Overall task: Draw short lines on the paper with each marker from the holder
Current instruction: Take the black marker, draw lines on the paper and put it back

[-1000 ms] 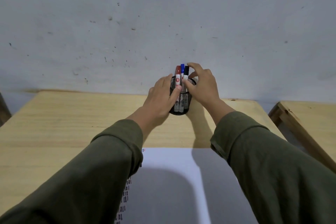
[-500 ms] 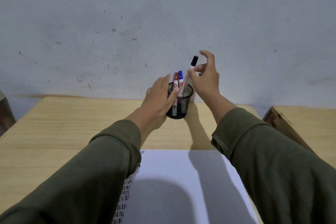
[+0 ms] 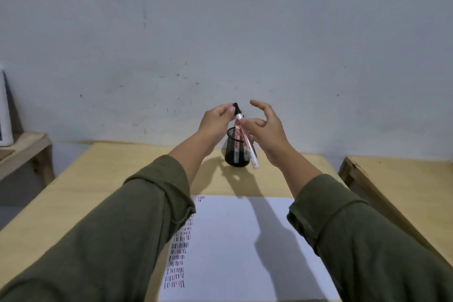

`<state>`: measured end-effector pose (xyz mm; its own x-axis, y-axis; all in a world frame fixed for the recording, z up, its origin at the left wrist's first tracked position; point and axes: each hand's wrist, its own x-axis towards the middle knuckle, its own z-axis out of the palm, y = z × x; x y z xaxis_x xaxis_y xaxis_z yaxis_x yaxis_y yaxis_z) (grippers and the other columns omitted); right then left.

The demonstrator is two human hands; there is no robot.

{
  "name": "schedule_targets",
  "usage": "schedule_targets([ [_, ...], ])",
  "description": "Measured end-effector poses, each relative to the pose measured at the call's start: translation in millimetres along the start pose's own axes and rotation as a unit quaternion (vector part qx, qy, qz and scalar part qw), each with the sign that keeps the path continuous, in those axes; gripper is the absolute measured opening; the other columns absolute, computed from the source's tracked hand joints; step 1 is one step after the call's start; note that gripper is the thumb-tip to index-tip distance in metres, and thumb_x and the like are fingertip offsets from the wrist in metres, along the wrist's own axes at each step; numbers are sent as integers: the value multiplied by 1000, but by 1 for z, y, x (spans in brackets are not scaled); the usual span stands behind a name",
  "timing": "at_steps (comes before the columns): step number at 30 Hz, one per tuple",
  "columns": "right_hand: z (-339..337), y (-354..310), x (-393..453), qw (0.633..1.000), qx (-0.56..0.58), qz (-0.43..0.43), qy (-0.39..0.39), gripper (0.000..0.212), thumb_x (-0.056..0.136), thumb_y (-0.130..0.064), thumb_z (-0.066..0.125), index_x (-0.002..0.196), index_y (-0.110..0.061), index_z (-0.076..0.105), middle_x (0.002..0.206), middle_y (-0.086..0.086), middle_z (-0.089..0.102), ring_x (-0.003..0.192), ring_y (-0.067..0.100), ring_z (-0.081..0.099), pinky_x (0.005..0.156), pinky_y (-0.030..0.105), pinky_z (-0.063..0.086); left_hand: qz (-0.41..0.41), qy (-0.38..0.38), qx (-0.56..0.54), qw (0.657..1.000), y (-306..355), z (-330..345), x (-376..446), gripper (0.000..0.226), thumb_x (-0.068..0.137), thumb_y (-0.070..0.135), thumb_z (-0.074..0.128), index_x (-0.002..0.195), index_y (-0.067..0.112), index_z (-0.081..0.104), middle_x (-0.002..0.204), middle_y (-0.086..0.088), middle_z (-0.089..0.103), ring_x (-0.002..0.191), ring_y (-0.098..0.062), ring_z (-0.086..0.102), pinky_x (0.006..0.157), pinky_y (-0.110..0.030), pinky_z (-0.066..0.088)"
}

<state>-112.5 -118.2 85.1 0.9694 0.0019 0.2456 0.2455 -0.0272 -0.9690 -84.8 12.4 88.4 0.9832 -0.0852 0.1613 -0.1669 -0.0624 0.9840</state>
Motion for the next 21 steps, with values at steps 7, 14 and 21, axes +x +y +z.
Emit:
schedule_targets([
  [7,5,-1,-48,996,20,58,-66,46,85,-17,66,128,-16,50,89,12,71,69,24,64,69,31,52,-66,50,-99,992,-5,-15,-46,26,95,21,49,115,13,63,96,8,64,103,-11,56,85,-29,38],
  [14,3,-11,-71,989,91,64,-95,41,88,-18,63,127,-13,54,86,14,67,66,21,62,73,28,54,-135,192,-127,964,-9,-30,-65,25,79,41,66,91,20,66,100,-1,67,101,-15,60,90,-31,44],
  [21,15,-10,-74,984,165,44,-51,34,87,-15,64,121,-12,60,82,9,68,68,15,67,73,24,55,-129,164,-120,971,1,-25,-78,28,76,44,70,83,18,62,80,8,66,91,-11,59,90,-29,44],
])
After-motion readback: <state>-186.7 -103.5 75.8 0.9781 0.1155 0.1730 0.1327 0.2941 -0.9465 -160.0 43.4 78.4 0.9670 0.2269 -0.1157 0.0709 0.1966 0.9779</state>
